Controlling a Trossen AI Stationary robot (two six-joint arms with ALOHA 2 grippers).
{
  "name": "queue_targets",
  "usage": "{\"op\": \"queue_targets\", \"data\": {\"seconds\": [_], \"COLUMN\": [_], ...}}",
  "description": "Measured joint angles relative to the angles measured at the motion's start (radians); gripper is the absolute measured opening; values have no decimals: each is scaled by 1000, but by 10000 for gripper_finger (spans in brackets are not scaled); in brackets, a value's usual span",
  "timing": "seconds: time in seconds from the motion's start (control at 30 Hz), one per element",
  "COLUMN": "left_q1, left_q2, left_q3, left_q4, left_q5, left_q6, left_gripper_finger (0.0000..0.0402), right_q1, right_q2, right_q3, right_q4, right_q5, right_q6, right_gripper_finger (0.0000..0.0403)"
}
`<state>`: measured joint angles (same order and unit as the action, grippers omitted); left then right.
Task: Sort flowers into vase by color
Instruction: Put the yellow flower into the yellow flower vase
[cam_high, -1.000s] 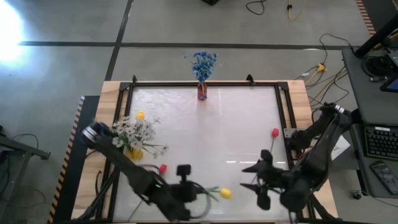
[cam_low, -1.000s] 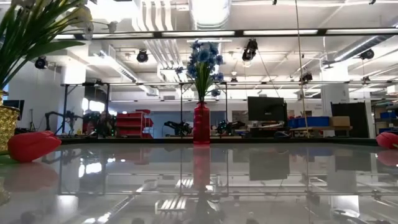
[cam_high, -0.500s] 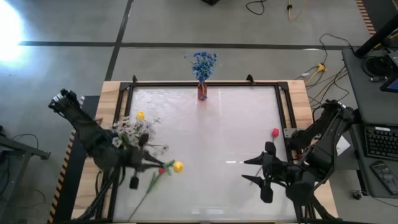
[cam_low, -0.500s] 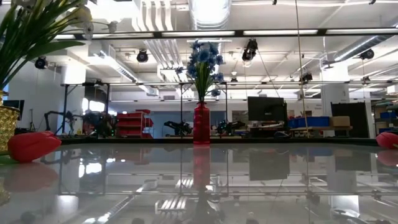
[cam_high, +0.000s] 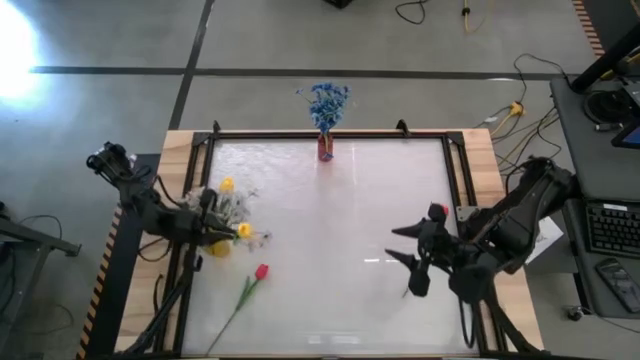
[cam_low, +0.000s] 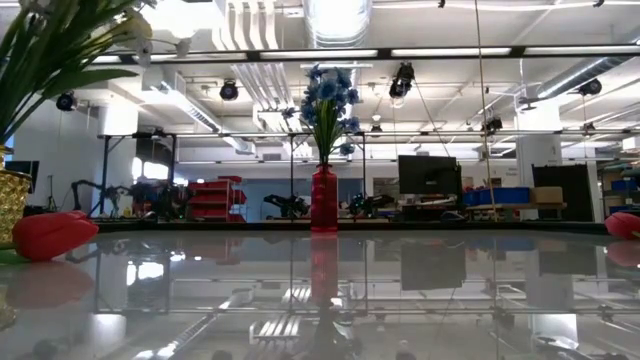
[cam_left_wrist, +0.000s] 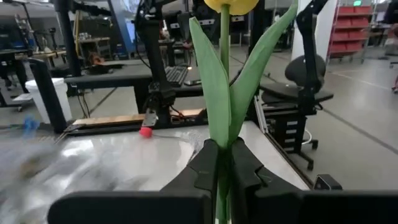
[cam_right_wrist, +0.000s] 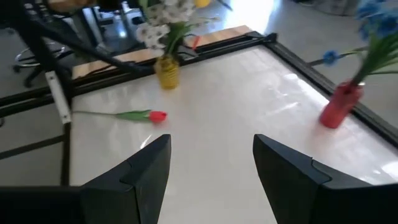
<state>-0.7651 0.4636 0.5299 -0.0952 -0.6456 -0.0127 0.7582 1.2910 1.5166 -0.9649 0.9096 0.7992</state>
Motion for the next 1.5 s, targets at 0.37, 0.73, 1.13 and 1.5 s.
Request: {"op": "queue_targets", "data": {"seconds": [0.37, 0.73, 1.13, 1.5], "left_q1": [0, 0, 0, 0], "left_q2": [-300, -446, -464, -464], "left_q3": [-86, -67, -51, -52], "left_q4": [-132, -198, -292, -235], "left_q5": [41, 235, 247, 269], "left_q6": [3, -22, 4, 69], "left_gripper_finger": [0, 0, 0, 0], "right_q1": [-119, -217, -299, -303], "right_q2": [-52, -68, -59, -59], "right_q3": [0, 0, 0, 0], "right_q4": [-33, -29, 37, 87], "right_q5": [0, 0, 0, 8], "right_q6": [-106, -107, -100, -100], "right_gripper_finger": [219, 219, 219, 219]}}
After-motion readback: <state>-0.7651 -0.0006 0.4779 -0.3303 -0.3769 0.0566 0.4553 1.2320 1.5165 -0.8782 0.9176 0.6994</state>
